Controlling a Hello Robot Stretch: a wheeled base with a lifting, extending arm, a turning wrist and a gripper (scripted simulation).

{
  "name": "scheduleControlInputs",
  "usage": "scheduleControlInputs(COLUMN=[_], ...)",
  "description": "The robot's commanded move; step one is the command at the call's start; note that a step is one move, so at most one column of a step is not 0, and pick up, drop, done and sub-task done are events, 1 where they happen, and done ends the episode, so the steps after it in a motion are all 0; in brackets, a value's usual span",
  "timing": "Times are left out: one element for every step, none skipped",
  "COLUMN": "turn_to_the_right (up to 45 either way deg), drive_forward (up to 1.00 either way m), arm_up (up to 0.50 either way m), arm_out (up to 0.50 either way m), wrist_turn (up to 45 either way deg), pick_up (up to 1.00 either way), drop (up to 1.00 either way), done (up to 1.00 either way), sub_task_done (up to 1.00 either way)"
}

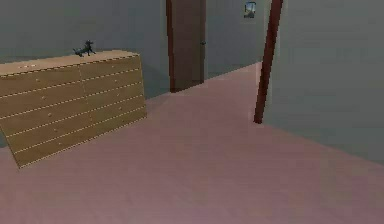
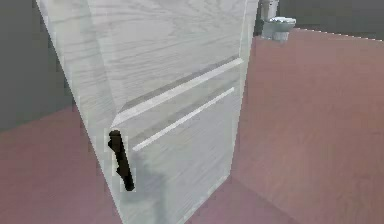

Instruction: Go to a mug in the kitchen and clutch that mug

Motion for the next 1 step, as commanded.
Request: scheduleControlInputs(turn_to_the_right=[9.0], drive_forward=[0.0], arm_up=[0.0], arm_out=[0.0], wrist_turn=[0.0], pick_up=[0.0], drop=[0.0], done=[0.0], sub_task_done=[0.0])
